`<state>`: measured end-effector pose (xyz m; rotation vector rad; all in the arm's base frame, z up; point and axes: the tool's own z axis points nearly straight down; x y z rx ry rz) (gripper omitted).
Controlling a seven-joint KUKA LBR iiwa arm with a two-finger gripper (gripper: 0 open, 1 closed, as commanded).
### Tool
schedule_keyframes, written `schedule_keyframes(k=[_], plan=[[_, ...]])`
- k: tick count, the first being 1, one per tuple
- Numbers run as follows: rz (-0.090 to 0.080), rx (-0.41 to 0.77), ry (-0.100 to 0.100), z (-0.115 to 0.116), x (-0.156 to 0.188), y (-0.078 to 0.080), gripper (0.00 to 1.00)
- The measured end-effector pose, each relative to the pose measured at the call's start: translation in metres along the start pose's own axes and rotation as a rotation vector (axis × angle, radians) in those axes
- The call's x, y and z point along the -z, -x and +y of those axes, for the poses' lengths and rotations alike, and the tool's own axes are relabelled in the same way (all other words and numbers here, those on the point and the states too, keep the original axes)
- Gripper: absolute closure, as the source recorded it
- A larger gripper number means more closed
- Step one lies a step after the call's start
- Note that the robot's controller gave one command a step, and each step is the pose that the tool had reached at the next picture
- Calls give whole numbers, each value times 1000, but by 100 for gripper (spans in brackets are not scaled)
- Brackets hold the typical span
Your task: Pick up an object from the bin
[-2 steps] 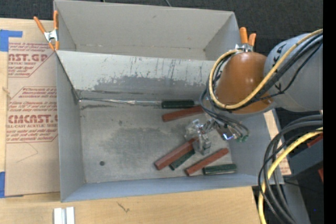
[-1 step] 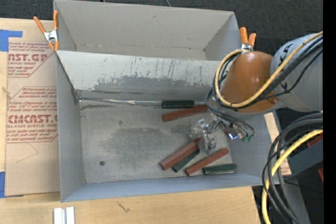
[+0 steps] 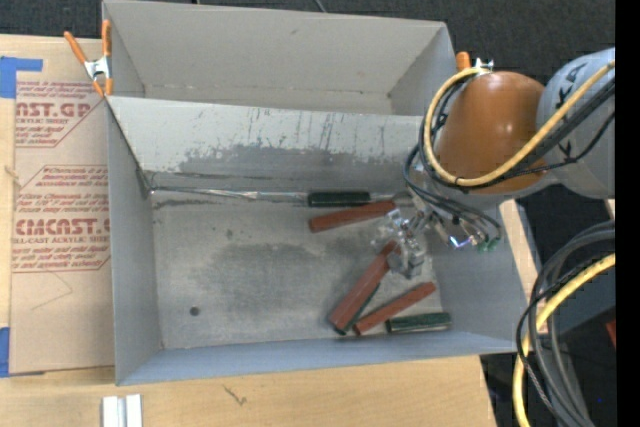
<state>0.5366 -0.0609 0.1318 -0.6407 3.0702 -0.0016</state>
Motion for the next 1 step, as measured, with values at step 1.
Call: schedule_keyframes(k=[1], plan=[[3,44,2,1,100,-31,100]])
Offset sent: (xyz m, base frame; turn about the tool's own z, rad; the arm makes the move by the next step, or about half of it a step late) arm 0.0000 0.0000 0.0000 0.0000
